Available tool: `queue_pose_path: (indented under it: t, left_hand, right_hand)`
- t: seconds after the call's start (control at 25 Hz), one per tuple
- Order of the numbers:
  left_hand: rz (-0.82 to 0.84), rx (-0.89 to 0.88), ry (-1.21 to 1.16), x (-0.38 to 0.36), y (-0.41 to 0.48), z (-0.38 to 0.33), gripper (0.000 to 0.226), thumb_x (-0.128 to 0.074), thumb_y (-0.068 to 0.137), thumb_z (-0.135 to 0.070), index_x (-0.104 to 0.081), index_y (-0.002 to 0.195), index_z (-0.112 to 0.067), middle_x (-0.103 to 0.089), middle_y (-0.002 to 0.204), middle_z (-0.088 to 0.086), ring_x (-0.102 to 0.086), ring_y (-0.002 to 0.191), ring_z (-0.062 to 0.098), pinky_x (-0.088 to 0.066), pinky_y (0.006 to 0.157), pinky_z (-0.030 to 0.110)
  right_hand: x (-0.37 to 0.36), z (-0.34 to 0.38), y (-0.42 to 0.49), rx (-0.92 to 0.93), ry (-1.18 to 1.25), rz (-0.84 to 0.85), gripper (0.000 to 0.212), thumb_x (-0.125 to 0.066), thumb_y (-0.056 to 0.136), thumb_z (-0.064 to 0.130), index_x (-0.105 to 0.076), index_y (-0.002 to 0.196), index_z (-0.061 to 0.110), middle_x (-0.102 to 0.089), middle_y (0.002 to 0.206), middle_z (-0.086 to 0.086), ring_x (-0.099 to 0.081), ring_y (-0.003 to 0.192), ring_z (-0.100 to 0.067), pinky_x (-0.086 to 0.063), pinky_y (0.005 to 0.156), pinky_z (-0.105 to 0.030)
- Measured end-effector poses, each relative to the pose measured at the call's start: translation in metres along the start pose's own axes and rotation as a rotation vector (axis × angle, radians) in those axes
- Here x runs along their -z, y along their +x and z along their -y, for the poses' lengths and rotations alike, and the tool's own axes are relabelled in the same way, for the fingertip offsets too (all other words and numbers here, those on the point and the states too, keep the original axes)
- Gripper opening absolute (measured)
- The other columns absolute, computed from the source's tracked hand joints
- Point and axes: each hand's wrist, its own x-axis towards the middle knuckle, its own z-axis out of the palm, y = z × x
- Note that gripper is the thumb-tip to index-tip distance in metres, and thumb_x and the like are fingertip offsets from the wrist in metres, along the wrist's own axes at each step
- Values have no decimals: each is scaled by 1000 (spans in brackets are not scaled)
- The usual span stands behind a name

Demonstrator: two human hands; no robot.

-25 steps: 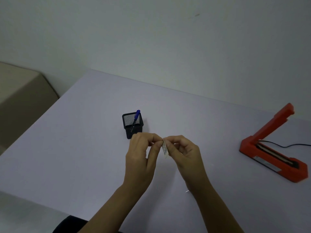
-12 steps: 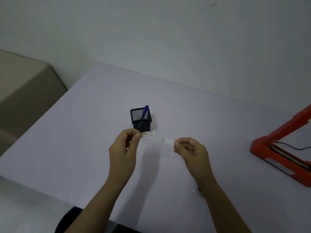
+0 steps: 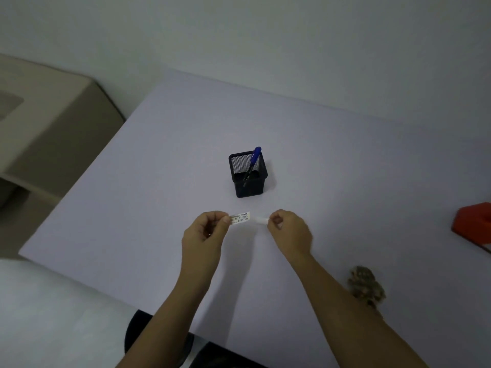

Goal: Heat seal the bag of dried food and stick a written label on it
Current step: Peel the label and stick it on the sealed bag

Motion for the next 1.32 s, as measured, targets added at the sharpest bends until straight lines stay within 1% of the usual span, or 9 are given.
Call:
queue_pose_path:
  t: [0.24,0.32,0.44,0.56,0.68,0.84,0.92,1.08,1.32]
  left_hand:
    - [10,-3,-2,-11,0,5,7,-60,87,-15,-67,89,-16,-66,81,-3,-57,63,-7,-45,56,6]
    - [46,-5,6,-25,-3,6,8,-60,88,-15,-67,89,-17,-67,83,-2,-58,64,-7,-46,56,7]
    - [166,1,40,-62,-9,8,8,-61,87,-17,-67,87,-22,-69,84,-1,-61,70,-2,-48,61,11]
    - [335,-5,102,-111,-18,16,7,-62,87,-20,-68,85,-22,-70,86,3,-62,77,12,-49,68,23]
    - [467,-64,198,-157,-23,27,6,-63,87,-19,-68,86,-17,-68,81,8,-57,72,17,-46,66,31]
    - [615,-119,289,-213,-24,41,5,-64,86,-19,-69,86,-17,-68,81,8,-62,78,24,-50,71,33]
    - [673,-165,372,-232,-22,48,6,-64,85,-21,-69,86,-16,-66,76,3,-60,73,19,-48,69,29]
    - [716,-246,513,-249,-19,62,6,-64,85,-20,-69,85,-15,-62,71,-9,-54,63,5,-40,58,8]
    - [677,-286,589,-254,-23,74,5,-64,85,-18,-68,84,-15,-63,73,-7,-53,64,-2,-39,56,3]
  right_hand:
    - [2,-2,0,16,5,-60,23,-58,86,35,-67,100,21,-69,93,1,-63,83,-22,-48,66,-30]
    - [16,-2,-3,11,103,-107,20,-56,87,34,-68,96,20,-71,88,-1,-64,76,-21,-50,65,-29]
    - [53,-28,-13,-30,243,-258,14,-57,88,24,-68,87,15,-70,77,-4,-58,62,-14,-44,58,-22]
    - [101,-90,-35,-49,329,-368,11,-59,87,11,-67,93,12,-67,82,-2,-57,65,-8,-42,61,-6]
    - [140,-151,-60,-177,357,-359,15,-60,84,5,-62,97,12,-64,85,-1,-57,70,0,-43,64,-1]
    - [148,-191,-71,-311,431,-212,24,-66,78,6,-56,99,12,-63,88,3,-60,73,-6,-46,65,-4]
    - [139,-196,-71,-309,483,-160,27,-69,77,7,-55,99,16,-63,93,5,-59,78,-7,-48,68,-7]
    - [126,-197,-65,-263,444,-185,28,-68,78,10,-55,101,17,-62,99,5,-57,82,-11,-47,71,-17]
    - [125,-200,-63,-152,224,-218,19,-63,80,12,-62,100,14,-65,97,-1,-57,80,-12,-53,73,-31]
